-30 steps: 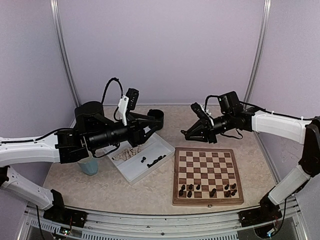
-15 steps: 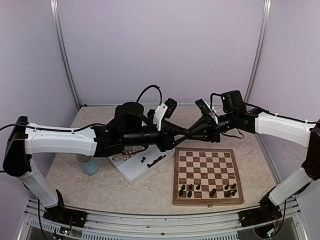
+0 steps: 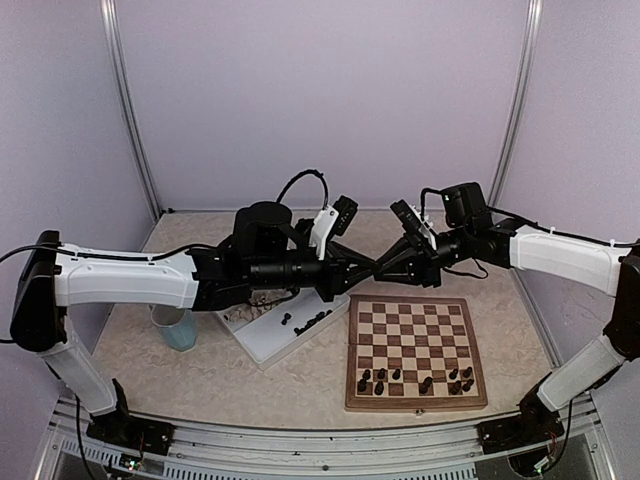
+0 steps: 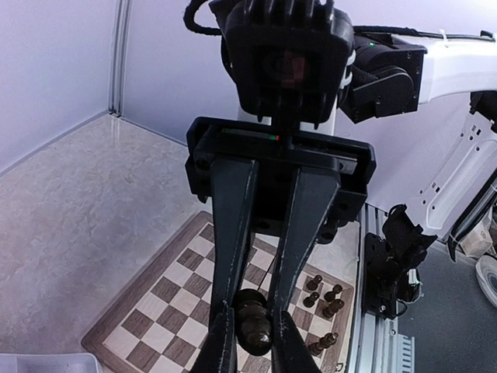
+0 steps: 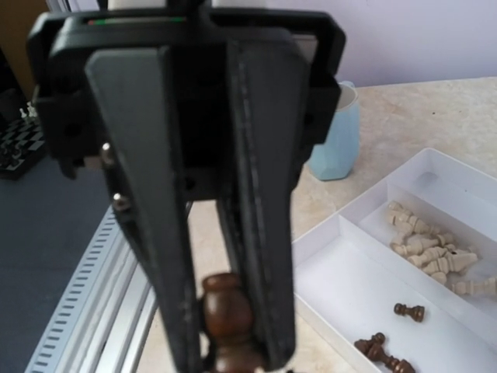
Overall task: Set up the chess pieces on the board
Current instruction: Pass from the right arm to the left, then pick up the bishop from f8.
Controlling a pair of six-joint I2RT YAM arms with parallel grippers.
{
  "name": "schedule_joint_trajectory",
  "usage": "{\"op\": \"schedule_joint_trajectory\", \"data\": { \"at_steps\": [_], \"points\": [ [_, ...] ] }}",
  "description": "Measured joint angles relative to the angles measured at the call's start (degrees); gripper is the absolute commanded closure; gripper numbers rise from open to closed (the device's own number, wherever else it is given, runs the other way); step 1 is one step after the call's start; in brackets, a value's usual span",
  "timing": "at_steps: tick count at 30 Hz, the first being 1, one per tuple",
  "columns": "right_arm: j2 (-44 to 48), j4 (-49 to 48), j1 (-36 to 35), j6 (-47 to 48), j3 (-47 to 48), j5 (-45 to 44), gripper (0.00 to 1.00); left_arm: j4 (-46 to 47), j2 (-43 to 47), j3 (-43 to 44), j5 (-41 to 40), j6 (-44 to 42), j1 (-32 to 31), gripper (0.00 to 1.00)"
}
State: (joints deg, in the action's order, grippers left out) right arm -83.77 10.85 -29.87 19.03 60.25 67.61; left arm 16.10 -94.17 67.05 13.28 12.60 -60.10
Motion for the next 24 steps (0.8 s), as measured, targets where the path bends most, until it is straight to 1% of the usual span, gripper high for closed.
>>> {"op": "schedule_joint_trajectory", "data": {
  "at_steps": [1, 2, 4, 6, 9, 13, 17, 20, 22, 24],
  "points": [
    [0.0, 0.0, 0.0, 0.0, 0.0, -0.1, 0.84, -0.1, 0.0, 0.0, 0.0, 0.0, 0.0, 0.89],
    [0.0, 0.1, 0.0, 0.1, 0.0, -0.2, 0.72, -0.2, 0.0, 0.0, 0.1, 0.0, 0.1, 0.89],
    [0.0, 0.4, 0.0, 0.9, 0.0, -0.5, 0.54, -0.3, 0.0, 0.0, 0.3, 0.0, 0.2, 0.89],
    [0.0, 2.1, 0.2, 3.6, 0.1, -1.0, 0.43, -1.3, 0.0, 0.2, 0.4, 0.0, 0.2, 0.89],
    [0.3, 5.4, 1.7, 7.6, 0.2, -1.5, 0.40, -4.2, 0.0, 1.0, 0.3, -0.5, 0.0, 0.89],
    [0.8, 8.6, 7.5, 11.4, 0.2, -1.7, 0.39, -11.2, 0.9, 1.5, -1.3, -2.6, -1.0, 0.89],
    [1.4, 9.1, 11.7, 11.8, 0.5, -4.3, 0.39, -17.7, 1.9, 1.5, -2.4, -4.9, -3.7, 0.89],
    [2.2, 8.8, 13.0, 11.3, 0.5, -7.7, 0.38, -22.3, 1.7, 1.9, -2.8, -6.8, -6.6, 0.89],
    [2.5, 8.3, 13.4, 10.9, 0.5, -9.1, 0.38, -26.0, 0.7, 4.2, -3.2, -8.3, -8.4, 0.89],
    [2.6, 7.8, 13.9, 10.4, 0.5, -10.8, 0.38, -28.1, -2.3, 7.0, -3.5, -9.4, -10.5, 0.89]
  ]
}}
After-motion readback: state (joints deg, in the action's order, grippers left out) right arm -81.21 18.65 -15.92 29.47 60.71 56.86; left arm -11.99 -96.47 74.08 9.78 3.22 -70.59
